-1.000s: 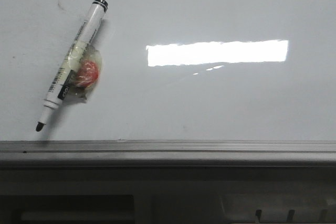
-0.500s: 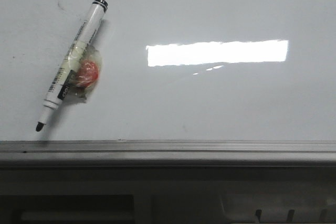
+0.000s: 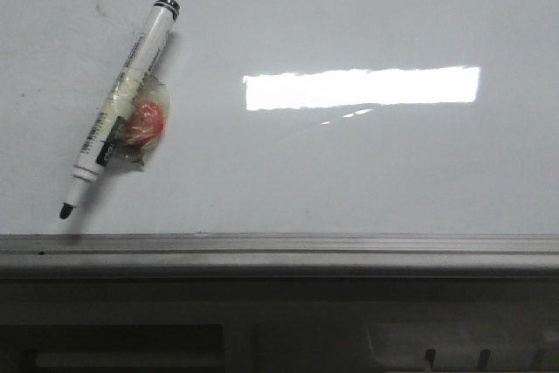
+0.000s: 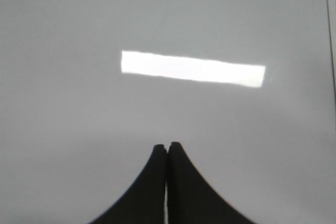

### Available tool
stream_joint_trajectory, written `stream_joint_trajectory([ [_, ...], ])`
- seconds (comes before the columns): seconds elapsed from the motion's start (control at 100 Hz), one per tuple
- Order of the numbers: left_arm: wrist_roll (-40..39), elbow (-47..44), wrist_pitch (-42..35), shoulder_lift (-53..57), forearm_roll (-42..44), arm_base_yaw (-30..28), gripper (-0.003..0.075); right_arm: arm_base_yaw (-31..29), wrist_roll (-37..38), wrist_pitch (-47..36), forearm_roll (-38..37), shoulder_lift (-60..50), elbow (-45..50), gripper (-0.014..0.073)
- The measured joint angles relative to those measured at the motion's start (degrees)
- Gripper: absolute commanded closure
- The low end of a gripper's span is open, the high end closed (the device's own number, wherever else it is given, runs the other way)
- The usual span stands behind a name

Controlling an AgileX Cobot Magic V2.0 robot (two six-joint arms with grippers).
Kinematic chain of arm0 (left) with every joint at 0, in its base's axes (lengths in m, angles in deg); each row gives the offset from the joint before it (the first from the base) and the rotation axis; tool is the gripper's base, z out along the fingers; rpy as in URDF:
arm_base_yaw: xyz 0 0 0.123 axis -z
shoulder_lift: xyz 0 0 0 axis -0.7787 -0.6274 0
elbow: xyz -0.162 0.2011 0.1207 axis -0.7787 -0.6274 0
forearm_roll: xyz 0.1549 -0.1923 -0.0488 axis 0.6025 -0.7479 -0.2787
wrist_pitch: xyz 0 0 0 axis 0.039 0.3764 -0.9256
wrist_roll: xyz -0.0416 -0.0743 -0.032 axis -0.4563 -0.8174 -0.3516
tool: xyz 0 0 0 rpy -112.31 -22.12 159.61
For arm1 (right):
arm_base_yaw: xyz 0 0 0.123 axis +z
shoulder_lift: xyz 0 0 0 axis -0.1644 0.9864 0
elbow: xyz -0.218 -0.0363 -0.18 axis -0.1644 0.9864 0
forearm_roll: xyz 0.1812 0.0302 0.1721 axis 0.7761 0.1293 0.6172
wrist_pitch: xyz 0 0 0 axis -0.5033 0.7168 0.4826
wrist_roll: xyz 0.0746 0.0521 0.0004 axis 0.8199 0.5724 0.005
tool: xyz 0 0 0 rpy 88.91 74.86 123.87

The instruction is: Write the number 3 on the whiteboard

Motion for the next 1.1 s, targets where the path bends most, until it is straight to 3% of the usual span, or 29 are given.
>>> stream_joint_trajectory([
  [0.16, 0.0, 0.0, -2.39, 0.0, -5.49, 0.0, 0.0741, 0.0, 0.0, -4.37, 9.86, 0.0, 0.0, 0.0654],
  [0.33, -0.09, 0.0, -11.3, 0.0, -34.78, 0.0, 0.0741, 0.0, 0.0, -5.24, 24.12, 0.0, 0.0, 0.0654],
  [0.52, -0.09, 0.11, -16.98, 0.0, -55.47, 0.0, 0.0741, 0.0, 0.0, -5.03, 33.4, -0.02, -0.08, 0.0654],
  [0.63, 2.41, 2.21, -11.54, 0.0, -53.11, -0.06, 0.074, 0.0, 0.0, 2.23, 34.68, -0.02, -4.05, 0.0649],
  [0.72, 4.87, 8.31, -2.97, -0.73, -43.51, -0.06, 0.0697, 0.0, -1.55, 10.87, 33.47, 0.74, -9.9, 0.0573],
  [0.84, 6.86, 18.13, 7.97, -7.04, -30.54, -0.06, 0.0447, 0.0, -5.89, 20.54, 32.57, 5.54, -16.82, 0.0338],
  [0.87, 7.72, 20.14, 10.24, -8.94, -28.84, -0.06, 0.0359, 0.0, -6.36, 22.08, 32.42, 6.91, -18.42, 0.0281],
  [0.94, 9.6, 24.73, 15.19, -14.45, -26.67, -0.06, 0.0235, 0.0, -6.96, 25.06, 32.18, 10.4, -21.13, 0.0172],
  [1.0, 10.44, 27.35, 17.93, -18.07, -26.79, -0.06, 0.0222, 0.0, -7.2, 26.6, 32.09, 13.1, -22.81, 0.0151],
  [1.1, 15.72, 30.64, 21.71, -25.76, -30.7, -0.06, 0.0304, 0.25, -7.53, 26.8, 31.96, 15.27, -24.44, 0.0154],
])
